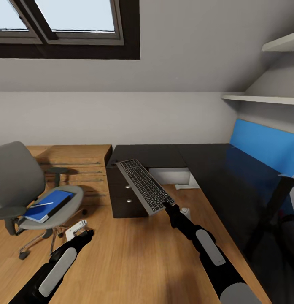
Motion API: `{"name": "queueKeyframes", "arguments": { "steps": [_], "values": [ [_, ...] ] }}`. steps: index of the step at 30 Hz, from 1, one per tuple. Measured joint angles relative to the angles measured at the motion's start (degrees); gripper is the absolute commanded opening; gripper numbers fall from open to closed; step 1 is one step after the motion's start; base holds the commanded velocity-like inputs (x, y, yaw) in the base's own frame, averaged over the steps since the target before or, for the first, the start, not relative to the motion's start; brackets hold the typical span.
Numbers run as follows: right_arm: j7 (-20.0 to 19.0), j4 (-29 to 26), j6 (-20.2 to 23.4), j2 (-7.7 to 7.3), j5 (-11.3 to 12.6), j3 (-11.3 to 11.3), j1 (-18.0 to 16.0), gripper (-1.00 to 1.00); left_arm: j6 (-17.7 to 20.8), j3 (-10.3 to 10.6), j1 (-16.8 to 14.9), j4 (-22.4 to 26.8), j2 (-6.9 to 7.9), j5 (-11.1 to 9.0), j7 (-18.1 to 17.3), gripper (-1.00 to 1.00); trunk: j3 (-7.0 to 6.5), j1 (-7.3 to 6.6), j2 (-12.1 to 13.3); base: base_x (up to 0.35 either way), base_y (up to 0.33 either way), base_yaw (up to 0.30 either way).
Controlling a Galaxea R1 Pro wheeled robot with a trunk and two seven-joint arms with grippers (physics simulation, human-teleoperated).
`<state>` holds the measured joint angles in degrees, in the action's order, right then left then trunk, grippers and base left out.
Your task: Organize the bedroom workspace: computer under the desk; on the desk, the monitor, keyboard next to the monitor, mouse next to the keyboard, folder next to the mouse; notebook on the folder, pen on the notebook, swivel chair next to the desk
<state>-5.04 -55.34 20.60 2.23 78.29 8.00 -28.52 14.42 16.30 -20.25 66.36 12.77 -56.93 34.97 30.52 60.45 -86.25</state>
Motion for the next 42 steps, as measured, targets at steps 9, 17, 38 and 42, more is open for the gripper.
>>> {"name": "queueKeyframes", "arguments": {
  "steps": [9,17,38,42],
  "values": [
    [0.2,1.7,-6.0,1.7,0.1,0.1,0.0,-1.0,0.1,0.1,0.0,0.0,0.0,-0.1,0.0,1.0,0.0,0.0,0.0,0.321,0.0,0.0],
    [0.0,1.6,-6.6,1.74,0.2,2.9,0.7,-1.0,0.1,0.1,0.0,0.0,0.01,-0.1,0.0,1.0,0.0,0.0,0.0,0.321,0.0,0.0],
    [-0.2,1.8,-6.8,1.59,0.3,3.1,0.7,-1.0,0.4,0.8,0.0,0.0,0.0,-0.3,0.0,1.0,0.0,0.0,0.0,0.32,0.0,0.0],
    [0.0,1.7,-6.8,1.63,0.2,3.1,0.7,-1.0,-0.1,4.8,0.0,-0.1,-0.04,-0.3,0.3,1.0,0.0,0.03,0.0,0.126,0.018,0.0]
  ]
}}
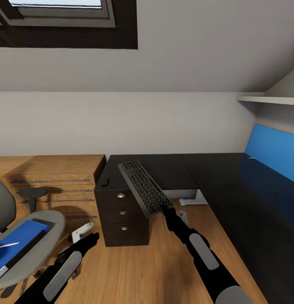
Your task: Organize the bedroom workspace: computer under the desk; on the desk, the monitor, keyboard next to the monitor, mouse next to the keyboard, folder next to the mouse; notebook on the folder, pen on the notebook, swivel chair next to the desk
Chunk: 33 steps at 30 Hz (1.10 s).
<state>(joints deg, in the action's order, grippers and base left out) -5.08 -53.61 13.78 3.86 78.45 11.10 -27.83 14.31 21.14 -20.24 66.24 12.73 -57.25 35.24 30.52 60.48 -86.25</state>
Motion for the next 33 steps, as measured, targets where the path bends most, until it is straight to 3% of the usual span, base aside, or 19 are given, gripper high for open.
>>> {"name": "queueKeyframes", "arguments": {
  "steps": [5,18,26,33],
  "values": [
    [0.1,0.1,-0.7,0.0,-0.1,0.0,0.0,-1.0,-0.1,1.2,0.0,0.0,0.03,0.0,-0.1,1.0,0.0,-0.02,0.0,0.182,0.16,0.0],
    [0.2,0.2,-2.1,-0.04,-0.2,-0.2,0.0,-1.0,-0.1,1.4,0.0,0.0,0.04,0.3,0.0,1.0,0.0,-0.02,0.0,0.228,0.256,0.0],
    [1.8,1.7,-6.7,0.26,-0.1,0.0,0.0,-1.0,-0.1,1.5,0.0,0.0,0.06,0.4,0.0,1.0,0.0,-0.02,0.0,0.226,0.266,0.0],
    [4.6,3.7,-14.9,0.69,0.1,0.1,0.0,-1.0,-0.2,1.5,0.0,0.0,0.11,0.3,0.0,1.0,0.0,0.0,0.0,0.111,0.113,0.0]
  ]
}}
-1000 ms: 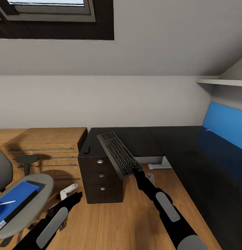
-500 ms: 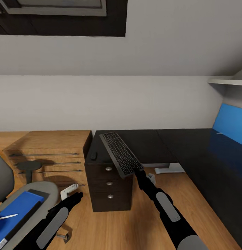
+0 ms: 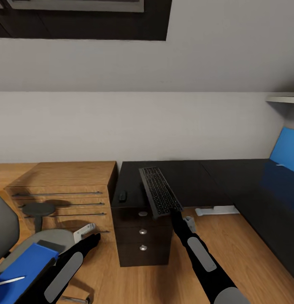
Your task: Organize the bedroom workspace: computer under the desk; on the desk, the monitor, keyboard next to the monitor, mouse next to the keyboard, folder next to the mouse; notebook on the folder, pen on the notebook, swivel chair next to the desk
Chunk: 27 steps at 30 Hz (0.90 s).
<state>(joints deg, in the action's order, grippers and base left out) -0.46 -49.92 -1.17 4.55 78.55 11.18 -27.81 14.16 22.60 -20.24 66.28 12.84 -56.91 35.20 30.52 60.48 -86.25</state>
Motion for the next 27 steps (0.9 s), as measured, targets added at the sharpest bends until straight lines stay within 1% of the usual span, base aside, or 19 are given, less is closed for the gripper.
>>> {"name": "queueKeyframes", "arguments": {
  "steps": [1,4,7,14,15,17,21,27],
  "values": [
    [0.0,0.4,-0.6,0.21,0.0,0.1,0.0,-1.0,0.0,0.0,0.0,0.0,0.0,0.0,0.0,1.0,0.0,0.0,0.0,0.023,0.023,0.0],
    [0.1,1.6,-2.1,1.45,0.0,0.0,0.0,-1.0,0.0,0.0,0.0,0.0,-0.03,0.0,0.0,1.0,0.0,0.0,0.0,0.013,0.013,0.0],
    [0.2,2.2,-3.2,2.02,-0.1,-0.1,0.0,-1.0,0.0,0.0,0.0,0.0,0.0,0.0,0.0,1.0,0.0,0.0,0.0,0.005,0.006,0.0],
    [0.2,4.8,-7.0,2.72,0.1,0.1,0.0,-1.0,0.0,0.0,0.0,0.1,0.01,0.0,0.0,1.0,0.0,0.0,0.0,0.001,0.001,0.0],
    [0.2,5.5,-7.7,3.02,0.1,0.1,0.0,-1.0,0.0,0.0,0.0,0.1,0.07,0.0,0.0,1.0,0.0,0.0,0.0,0.0,0.0,0.0],
    [0.1,5.9,-8.5,3.45,-0.7,0.1,0.0,-1.0,0.0,-0.1,0.0,0.1,0.13,0.0,0.0,1.0,-0.02,0.0,0.0,0.0,0.0,0.0],
    [-0.4,6.4,-9.4,4.04,-0.8,0.2,0.0,-1.0,0.0,-0.1,0.0,0.3,0.19,0.0,0.0,1.0,-0.01,-0.01,0.0,0.036,0.0,0.0],
    [-1.6,7.4,-9.4,4.13,-0.7,0.2,0.0,-1.0,-0.1,-0.1,0.0,0.3,0.19,0.0,0.0,1.0,-0.02,-0.02,0.0,0.224,0.0,0.0]
  ]
}}
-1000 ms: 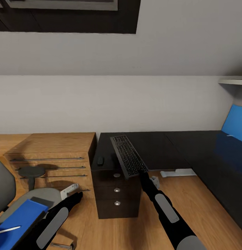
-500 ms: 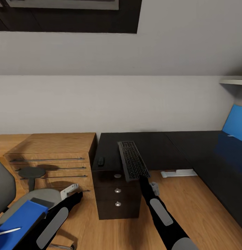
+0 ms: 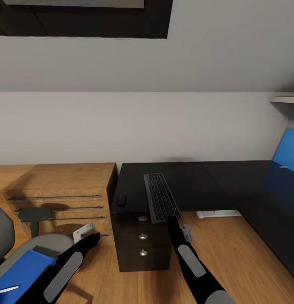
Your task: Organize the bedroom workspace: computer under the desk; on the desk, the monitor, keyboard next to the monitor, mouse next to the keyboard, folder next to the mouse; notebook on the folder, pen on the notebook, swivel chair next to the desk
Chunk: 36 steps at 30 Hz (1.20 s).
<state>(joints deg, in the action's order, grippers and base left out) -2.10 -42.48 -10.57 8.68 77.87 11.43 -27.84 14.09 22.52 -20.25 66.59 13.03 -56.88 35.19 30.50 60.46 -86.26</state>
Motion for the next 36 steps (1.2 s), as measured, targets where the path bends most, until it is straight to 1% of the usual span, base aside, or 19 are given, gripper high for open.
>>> {"name": "queueKeyframes", "arguments": {
  "steps": [12,14,16,30,31,32,36],
  "values": [
    [-0.6,0.5,0.1,0.43,0.2,-0.1,0.0,-1.0,0.1,0.0,0.0,-0.1,-0.02,-0.3,-0.1,1.0,0.0,0.02,0.0,0.064,0.003,0.0],
    [-0.1,0.2,0.1,0.67,0.1,-0.2,0.0,-1.0,0.1,0.1,0.0,0.0,-0.01,-0.4,-0.1,1.0,0.0,0.02,0.0,0.008,0.172,0.0],
    [1.8,-1.1,0.1,0.95,0.0,-0.3,0.0,-1.0,0.1,0.0,0.0,0.0,0.0,-0.4,-0.1,1.0,0.0,0.02,0.0,0.002,0.153,0.0],
    [1.8,-1.2,0.2,0.94,-0.2,-0.2,0.0,-1.0,0.1,0.1,0.0,0.0,-0.08,-0.5,-0.1,1.0,0.0,0.02,0.0,0.0,0.014,0.0],
    [1.8,-1.2,0.3,0.94,-0.2,-0.2,0.0,1.0,0.1,0.1,0.0,0.0,-0.08,-0.5,-0.1,1.0,0.0,0.02,0.0,0.0,0.0,0.0],
    [2.0,0.6,0.3,0.89,0.5,-0.1,0.0,1.0,0.1,0.1,0.0,-0.1,-0.09,-0.5,-0.1,1.0,0.01,0.03,0.0,0.0,0.0,0.0],
    [2.0,0.7,0.3,0.86,0.5,-0.2,0.0,1.0,0.1,0.1,0.0,-0.1,-0.09,-0.5,-0.1,1.0,0.01,0.03,0.0,0.0,0.0,0.0]
  ]
}}
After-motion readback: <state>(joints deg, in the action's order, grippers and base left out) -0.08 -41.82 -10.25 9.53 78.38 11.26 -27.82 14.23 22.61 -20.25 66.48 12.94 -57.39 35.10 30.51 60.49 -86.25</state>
